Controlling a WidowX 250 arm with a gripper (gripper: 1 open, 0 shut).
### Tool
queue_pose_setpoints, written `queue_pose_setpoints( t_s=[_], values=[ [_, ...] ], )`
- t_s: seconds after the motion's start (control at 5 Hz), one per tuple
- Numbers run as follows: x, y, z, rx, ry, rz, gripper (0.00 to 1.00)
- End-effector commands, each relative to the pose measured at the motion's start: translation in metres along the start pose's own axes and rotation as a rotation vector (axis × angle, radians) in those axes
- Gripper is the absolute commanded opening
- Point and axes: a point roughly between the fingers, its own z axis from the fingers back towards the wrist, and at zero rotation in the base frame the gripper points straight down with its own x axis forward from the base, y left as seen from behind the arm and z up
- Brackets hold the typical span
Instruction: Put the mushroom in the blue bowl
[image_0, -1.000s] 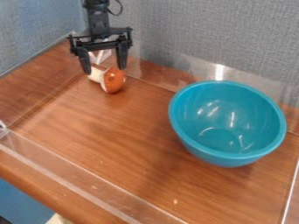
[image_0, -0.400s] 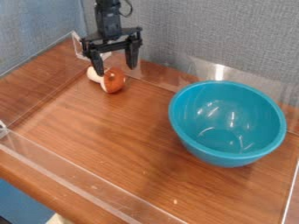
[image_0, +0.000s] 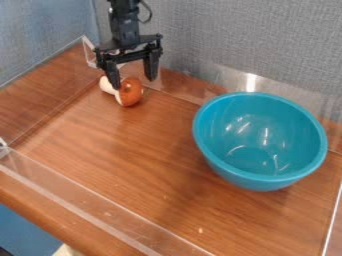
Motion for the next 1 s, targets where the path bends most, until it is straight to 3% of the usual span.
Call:
queue_pose_setpoints(
  t_s=[0.0, 0.4, 0.6, 0.8],
  values=[
    [0.005, 0.0, 0.008, -0.03, -0.045, 0.061, 1.0],
    [0.004, 0.003, 0.015, -0.038, -0.057, 0.243, 1.0],
    [0.008, 0.007, 0.013, -0.037, -0.054, 0.2, 1.0],
    [0.012, 0.012, 0.011, -0.036, -0.051, 0.157, 0.0]
  ],
)
